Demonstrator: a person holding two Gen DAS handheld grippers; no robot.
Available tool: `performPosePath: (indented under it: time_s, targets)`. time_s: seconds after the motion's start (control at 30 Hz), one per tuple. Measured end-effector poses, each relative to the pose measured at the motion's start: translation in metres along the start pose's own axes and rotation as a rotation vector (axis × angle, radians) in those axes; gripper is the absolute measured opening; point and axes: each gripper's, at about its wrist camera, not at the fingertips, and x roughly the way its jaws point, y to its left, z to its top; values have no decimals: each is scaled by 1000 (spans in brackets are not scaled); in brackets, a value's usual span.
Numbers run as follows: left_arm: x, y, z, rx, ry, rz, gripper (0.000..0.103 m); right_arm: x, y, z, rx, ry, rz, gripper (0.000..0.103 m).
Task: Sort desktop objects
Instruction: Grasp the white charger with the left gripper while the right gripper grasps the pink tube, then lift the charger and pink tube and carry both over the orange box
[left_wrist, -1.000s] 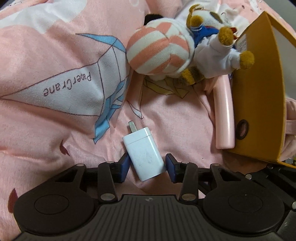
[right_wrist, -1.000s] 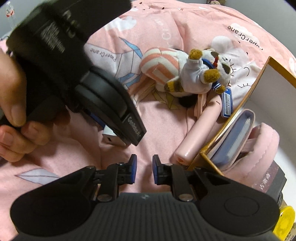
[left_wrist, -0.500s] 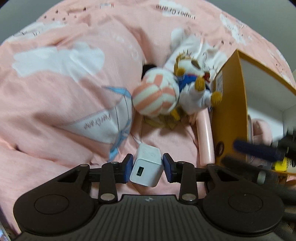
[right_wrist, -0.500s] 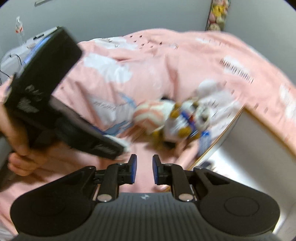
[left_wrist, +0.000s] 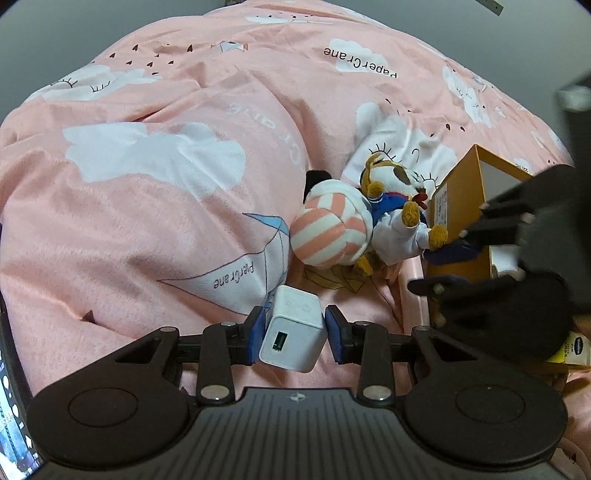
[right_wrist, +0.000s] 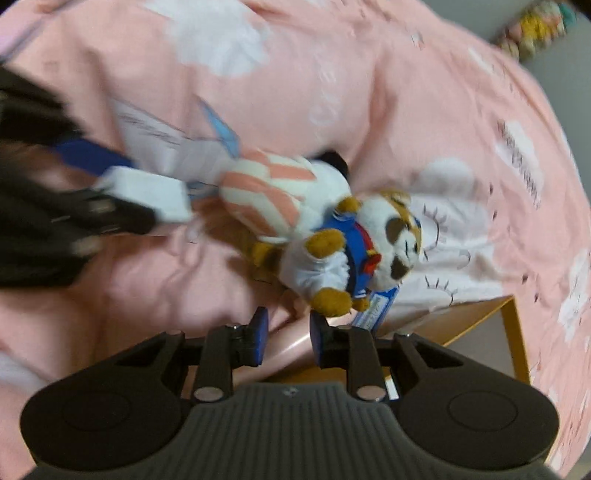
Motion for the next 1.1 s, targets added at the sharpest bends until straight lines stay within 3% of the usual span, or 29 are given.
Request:
performPosePath:
  time_s: [0.27,0.4,0.63,0.87,1.1]
  targets:
    - [4,7,0,-5,5,-37,40,37,-23,17,171,83,26,30]
    - [4,8,0,-9,7,-41,40,46,-28,16,226,101,46,22]
    - [3,8,-2,-7,7,-46,40,17,-26,-3,265,33,38,10]
    - [-7,7,-5,2,-7,-40,40,-24,-19,-31,385,-46,186,9]
    - [-30,6,-10,3,-30,-60,40,-45,6,-49,365,-115,229,8]
